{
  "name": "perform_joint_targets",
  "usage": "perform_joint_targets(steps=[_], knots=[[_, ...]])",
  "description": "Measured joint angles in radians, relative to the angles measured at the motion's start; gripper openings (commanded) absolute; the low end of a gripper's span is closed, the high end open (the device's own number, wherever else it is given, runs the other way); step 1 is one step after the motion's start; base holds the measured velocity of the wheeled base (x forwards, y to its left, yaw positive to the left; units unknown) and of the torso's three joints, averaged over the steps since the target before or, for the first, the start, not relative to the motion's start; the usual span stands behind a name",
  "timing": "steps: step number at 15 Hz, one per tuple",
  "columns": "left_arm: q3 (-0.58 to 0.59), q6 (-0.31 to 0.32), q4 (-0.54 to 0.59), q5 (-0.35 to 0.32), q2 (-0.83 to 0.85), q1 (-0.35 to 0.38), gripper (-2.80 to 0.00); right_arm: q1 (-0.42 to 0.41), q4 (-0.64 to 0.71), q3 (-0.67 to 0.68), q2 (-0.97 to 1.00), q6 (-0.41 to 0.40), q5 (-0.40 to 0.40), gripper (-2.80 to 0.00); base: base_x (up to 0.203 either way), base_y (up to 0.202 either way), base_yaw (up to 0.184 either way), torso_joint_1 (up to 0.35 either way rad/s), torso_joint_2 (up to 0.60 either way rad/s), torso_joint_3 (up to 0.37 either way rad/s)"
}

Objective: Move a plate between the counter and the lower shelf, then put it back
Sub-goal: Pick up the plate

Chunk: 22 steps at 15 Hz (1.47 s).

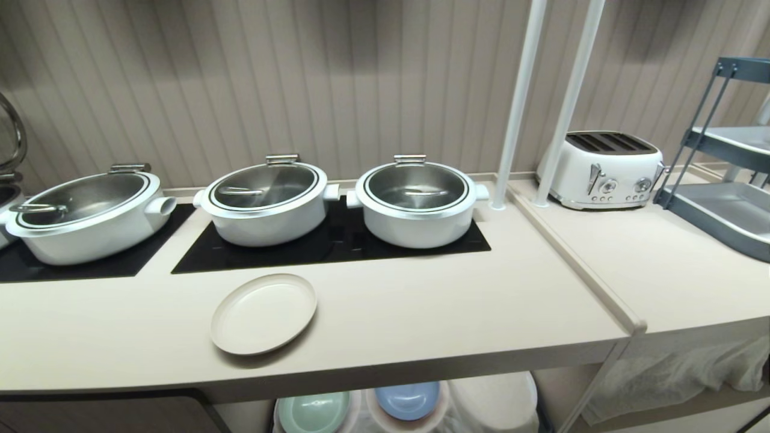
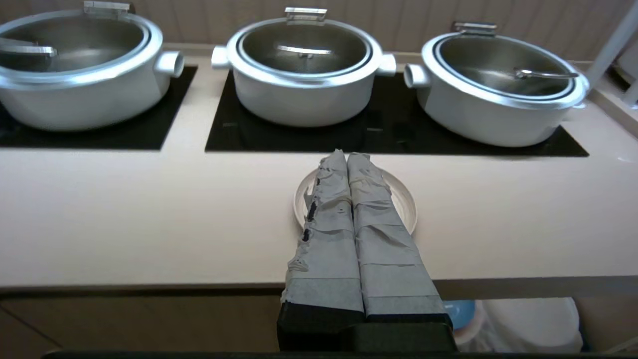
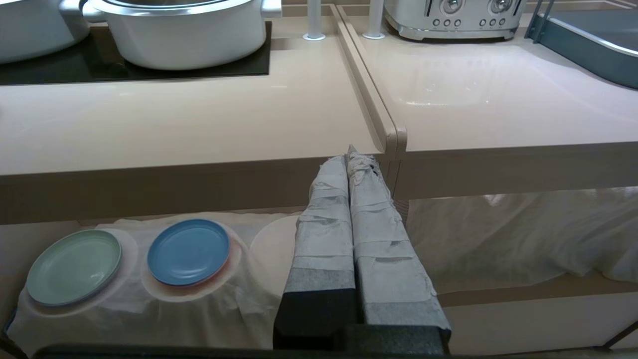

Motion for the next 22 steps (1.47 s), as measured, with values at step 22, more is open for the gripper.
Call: perform_joint_targets(steps=[22], knots=[[-0.6,-0.295,0.646,-0.113,1.087,0.115,-2.8,0.0,0.0,0.0,0.0,0.0,0.0,-2.8,0.0,0.0,0.0,0.0,0.0,0.0]])
